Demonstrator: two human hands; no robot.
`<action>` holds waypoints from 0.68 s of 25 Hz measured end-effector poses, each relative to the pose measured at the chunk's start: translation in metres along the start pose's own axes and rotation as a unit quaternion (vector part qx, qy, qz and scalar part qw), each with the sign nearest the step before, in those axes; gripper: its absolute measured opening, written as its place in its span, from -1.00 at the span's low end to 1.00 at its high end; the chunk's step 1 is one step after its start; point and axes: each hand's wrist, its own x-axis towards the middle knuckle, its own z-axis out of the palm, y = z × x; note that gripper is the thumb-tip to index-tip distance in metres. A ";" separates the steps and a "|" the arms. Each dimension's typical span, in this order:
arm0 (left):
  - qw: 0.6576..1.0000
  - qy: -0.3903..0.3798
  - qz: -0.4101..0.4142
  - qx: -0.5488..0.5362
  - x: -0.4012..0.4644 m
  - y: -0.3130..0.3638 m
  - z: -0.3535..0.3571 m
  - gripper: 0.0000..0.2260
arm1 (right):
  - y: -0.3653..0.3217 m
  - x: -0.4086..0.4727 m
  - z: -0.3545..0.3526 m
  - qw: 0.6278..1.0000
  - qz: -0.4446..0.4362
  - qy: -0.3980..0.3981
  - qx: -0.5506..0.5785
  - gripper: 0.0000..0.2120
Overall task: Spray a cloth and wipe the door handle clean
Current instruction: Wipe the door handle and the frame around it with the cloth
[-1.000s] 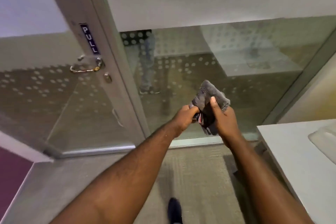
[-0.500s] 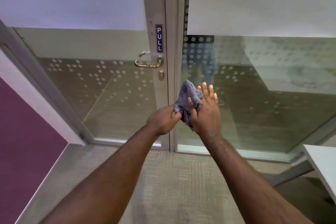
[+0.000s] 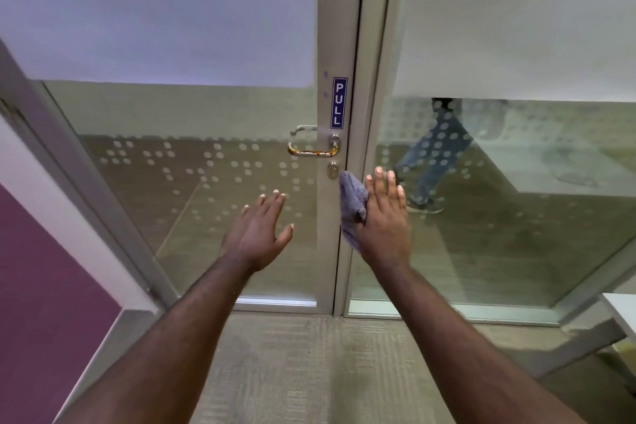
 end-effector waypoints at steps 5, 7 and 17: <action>0.998 0.049 -0.006 0.025 0.027 -0.036 -0.002 -0.36 | 0.006 0.029 0.031 0.999 0.030 0.013 0.001 -0.36; 0.998 0.058 0.000 0.031 0.045 -0.044 0.001 -0.36 | 0.015 0.046 0.045 0.998 0.053 0.025 0.004 -0.36; 0.992 0.070 0.035 0.098 0.148 -0.078 0.010 -0.33 | 0.047 0.135 0.126 0.993 0.113 0.005 0.022 -0.44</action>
